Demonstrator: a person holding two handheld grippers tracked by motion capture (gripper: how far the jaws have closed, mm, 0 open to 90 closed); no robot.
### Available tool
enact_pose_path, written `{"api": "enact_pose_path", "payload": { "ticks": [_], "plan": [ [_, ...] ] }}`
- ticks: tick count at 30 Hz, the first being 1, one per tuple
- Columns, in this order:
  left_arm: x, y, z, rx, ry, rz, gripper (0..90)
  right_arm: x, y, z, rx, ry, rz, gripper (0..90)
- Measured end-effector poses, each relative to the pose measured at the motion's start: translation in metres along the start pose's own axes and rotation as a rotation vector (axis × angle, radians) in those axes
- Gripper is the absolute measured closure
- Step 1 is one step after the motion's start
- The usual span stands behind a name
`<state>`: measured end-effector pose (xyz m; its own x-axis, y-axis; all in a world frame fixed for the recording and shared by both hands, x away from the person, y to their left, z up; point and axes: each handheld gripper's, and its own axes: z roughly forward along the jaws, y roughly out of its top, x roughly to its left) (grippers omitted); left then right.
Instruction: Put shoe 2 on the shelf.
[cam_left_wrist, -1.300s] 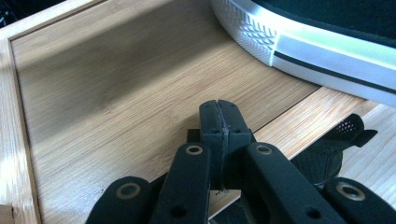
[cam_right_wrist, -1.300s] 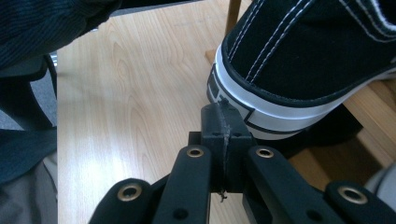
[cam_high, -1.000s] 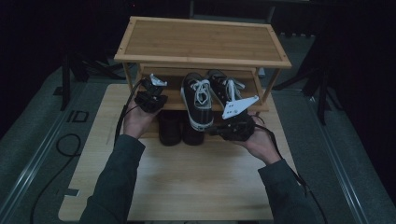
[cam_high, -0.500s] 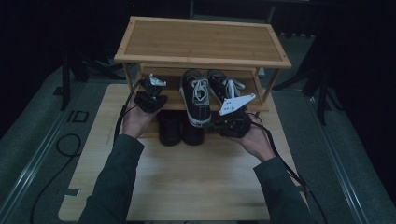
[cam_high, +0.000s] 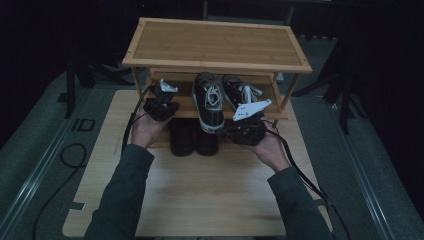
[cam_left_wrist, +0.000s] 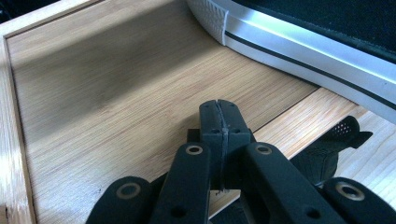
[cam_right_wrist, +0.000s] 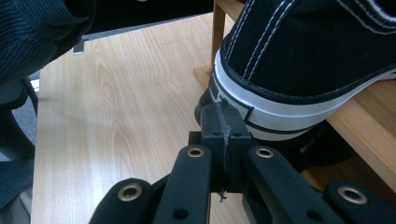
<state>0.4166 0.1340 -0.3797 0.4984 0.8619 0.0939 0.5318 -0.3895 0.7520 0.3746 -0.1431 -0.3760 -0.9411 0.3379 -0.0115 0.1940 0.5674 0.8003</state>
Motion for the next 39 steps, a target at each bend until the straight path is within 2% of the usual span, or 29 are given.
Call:
{"api": "enact_pose_path", "payload": {
  "ticks": [9, 13, 19, 30, 39],
  "plan": [
    [0.000, 0.000, 0.000, 0.000, 0.005, 0.010, 90.0, 0.001, 0.001, 0.005, -0.014, 0.010, 0.006, 90.0],
    [-0.001, 0.000, 0.000, -0.002, 0.003, 0.002, 90.0, 0.003, 0.006, 0.009, -0.005, 0.008, -0.008, 90.0],
    [0.000, 0.000, 0.000, -0.002, 0.005, 0.012, 90.0, 0.006, 0.010, 0.014, 0.000, 0.005, -0.024, 90.0],
    [0.000, 0.000, 0.000, -0.006, 0.005, 0.005, 90.0, 0.005, 0.011, 0.020, -0.025, 0.018, -0.015, 90.0],
    [0.000, 0.000, 0.000, -0.005, 0.004, 0.004, 90.0, 0.007, 0.019, 0.026, -0.005, 0.009, -0.025, 90.0]
  ]
}}
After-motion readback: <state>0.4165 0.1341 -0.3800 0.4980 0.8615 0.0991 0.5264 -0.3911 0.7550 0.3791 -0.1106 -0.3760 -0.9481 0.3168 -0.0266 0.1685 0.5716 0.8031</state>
